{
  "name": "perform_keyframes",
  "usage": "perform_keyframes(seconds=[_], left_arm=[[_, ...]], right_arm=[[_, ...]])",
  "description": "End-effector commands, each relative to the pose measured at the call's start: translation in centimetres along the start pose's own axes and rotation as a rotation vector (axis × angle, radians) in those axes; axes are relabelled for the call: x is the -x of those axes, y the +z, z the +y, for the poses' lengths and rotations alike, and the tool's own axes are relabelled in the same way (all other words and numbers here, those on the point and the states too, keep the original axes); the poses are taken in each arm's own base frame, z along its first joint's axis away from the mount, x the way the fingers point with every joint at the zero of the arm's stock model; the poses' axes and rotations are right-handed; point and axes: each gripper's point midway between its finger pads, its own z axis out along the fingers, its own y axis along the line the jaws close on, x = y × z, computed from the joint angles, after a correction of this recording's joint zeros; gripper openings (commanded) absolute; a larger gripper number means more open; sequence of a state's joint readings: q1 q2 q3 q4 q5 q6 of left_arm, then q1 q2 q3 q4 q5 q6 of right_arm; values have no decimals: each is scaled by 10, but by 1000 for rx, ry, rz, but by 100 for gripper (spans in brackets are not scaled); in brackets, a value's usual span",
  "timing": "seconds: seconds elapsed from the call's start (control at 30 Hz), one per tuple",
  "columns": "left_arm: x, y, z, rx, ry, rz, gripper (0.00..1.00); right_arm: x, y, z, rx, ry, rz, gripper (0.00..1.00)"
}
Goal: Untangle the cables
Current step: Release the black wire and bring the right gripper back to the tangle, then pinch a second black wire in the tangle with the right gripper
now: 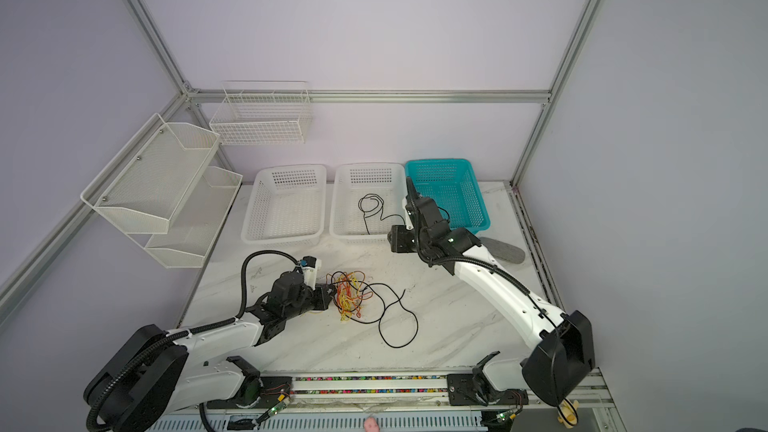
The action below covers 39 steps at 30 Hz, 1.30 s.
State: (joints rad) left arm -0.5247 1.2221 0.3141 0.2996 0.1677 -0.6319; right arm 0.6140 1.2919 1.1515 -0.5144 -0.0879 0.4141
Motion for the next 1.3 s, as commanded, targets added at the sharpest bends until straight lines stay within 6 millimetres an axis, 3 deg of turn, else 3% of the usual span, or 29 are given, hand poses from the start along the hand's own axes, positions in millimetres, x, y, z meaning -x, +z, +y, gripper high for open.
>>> perform_keyframes(seconds=[0.0,0.17,0.47,0.73,0.9,1.27], left_arm=[[5,-4,-3,-29,19,-42,0],[7,-6,-3,-29,19,-57,0],[8,-7,-3,-27,19,-65,0],[8,-8,-3,-26,20,-66,0],[8,-8,-2,-21,20,-67,0],[8,-8,-1,-17,20,-70,0]], right_arm=[[-49,0,-8,5,84,89,58],[-117,5,-19,-23,149,200,59],[-179,1,-49,-83,261,275,60],[-214,9,-55,-79,284,345,60],[-225,14,-54,-82,273,369,59],[-238,24,-43,-41,264,401,35]])
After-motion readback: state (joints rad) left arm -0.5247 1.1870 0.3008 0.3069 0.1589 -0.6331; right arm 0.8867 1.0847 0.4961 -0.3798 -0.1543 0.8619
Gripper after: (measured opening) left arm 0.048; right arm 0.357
